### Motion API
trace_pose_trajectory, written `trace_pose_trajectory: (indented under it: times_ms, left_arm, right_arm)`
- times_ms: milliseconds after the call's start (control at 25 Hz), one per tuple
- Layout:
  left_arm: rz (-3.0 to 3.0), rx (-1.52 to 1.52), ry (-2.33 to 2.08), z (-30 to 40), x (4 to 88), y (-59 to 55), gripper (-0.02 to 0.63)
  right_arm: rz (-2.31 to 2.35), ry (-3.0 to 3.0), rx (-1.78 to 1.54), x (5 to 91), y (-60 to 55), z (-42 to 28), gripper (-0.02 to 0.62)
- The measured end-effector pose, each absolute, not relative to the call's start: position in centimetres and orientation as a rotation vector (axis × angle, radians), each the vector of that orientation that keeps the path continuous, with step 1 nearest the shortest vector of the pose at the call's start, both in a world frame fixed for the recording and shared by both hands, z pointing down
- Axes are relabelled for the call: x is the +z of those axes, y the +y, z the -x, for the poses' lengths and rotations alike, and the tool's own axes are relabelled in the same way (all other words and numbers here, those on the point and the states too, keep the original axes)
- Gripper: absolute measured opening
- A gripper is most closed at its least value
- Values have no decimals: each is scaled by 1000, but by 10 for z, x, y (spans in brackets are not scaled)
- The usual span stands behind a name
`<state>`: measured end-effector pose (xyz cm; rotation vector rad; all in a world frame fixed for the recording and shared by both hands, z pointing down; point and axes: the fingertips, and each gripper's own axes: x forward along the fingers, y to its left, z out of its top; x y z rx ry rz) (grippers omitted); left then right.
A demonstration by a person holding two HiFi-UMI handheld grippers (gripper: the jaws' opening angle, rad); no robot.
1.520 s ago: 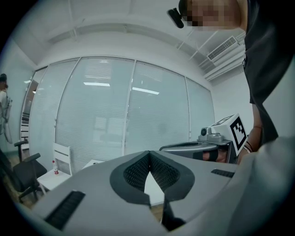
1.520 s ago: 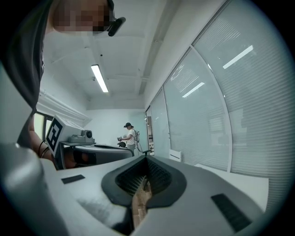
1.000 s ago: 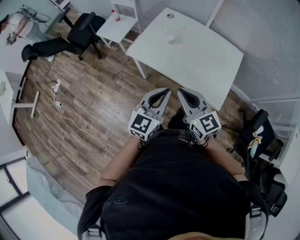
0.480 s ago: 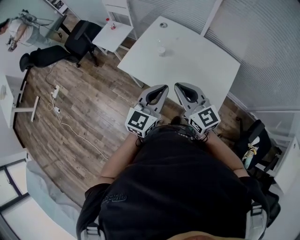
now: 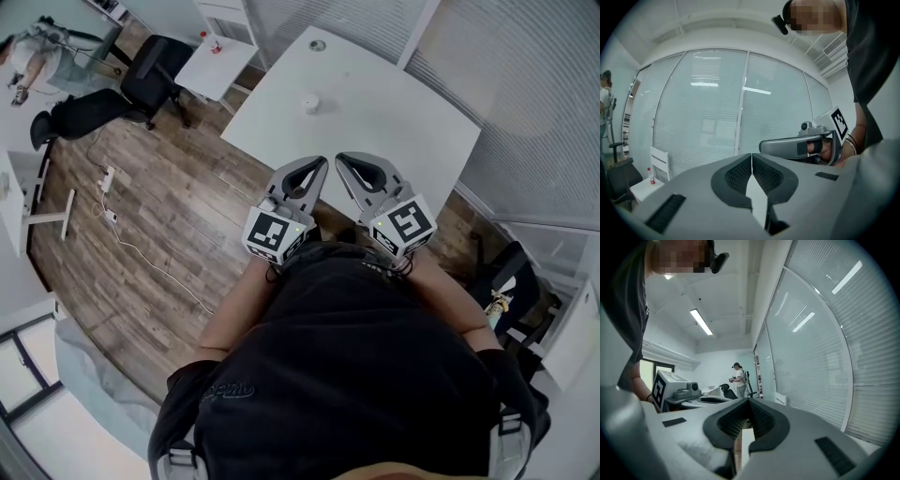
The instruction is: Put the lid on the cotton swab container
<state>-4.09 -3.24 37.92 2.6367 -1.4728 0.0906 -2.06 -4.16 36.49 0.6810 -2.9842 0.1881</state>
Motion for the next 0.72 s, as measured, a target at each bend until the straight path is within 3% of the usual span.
trace_pose_trajectory:
  times_ms: [320, 720]
  left_arm:
    - [-2678, 168, -1410, 68, 402, -83, 18]
    - [-2689, 271, -1276, 113, 449, -144, 99]
  right_arm:
    - [-796, -2943, 216, 372, -89, 31, 23]
    - [-943, -2846, 303, 391, -140, 61, 23]
